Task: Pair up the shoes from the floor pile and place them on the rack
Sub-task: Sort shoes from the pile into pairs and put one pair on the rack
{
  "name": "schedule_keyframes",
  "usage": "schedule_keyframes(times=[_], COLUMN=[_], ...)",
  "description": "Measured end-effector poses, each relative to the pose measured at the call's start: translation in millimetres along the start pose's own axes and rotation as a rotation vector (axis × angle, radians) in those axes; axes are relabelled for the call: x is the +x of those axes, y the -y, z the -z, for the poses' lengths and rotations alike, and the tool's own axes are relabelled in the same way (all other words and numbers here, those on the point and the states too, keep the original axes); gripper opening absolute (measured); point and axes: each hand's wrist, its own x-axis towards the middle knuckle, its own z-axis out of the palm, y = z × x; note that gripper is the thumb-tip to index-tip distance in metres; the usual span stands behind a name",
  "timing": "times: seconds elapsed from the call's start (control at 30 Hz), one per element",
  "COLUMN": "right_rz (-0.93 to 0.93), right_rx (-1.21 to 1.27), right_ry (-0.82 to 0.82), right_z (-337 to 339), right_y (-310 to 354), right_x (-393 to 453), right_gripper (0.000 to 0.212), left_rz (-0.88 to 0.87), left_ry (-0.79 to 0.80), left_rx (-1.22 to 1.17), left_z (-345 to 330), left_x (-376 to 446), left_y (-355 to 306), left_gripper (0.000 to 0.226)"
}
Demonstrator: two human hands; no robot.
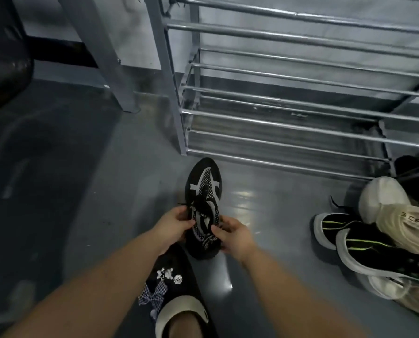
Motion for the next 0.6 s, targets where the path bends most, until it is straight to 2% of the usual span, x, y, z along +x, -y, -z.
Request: schedule_keyframes(times=[0.1, 0.17, 0.23, 0.3, 0.4, 0.6], right_rz=[-0.014, -0.041, -0.058, 0.013, 0.125, 0.137], right_rx=[-0.074, -0.183, -0.297, -0.571, -0.999, -1.352], right_ry=[0.004, -0.002, -0.025, -0.035, -0.120, -0.353], right_z=[-1, 2, 16, 41, 94, 217], right_y=[8, 16, 24, 35, 49, 61], right_x=[-9, -16, -26, -41, -70, -141], right_gripper=[0.036, 0.048, 0.061, 0.065, 0.065, 0.064], left_rz=[-0.017, -0.070, -0.117, -0.195, -0.379, -0.677], left_ry=[-0.033, -0.085, -0.190, -0.206, -0.076, 0.210], left_rx=[0.038, 0.115, 0.274, 0.575, 0.978, 1.394], left_z=[-4, -14, -28, -49, -89, -191], left_x=[2, 2, -1, -13, -38, -103], left_y=[0, -2, -7, -20, -49, -126], left_gripper=[0.036, 0.039, 0.053, 0.072, 0.076, 0.071])
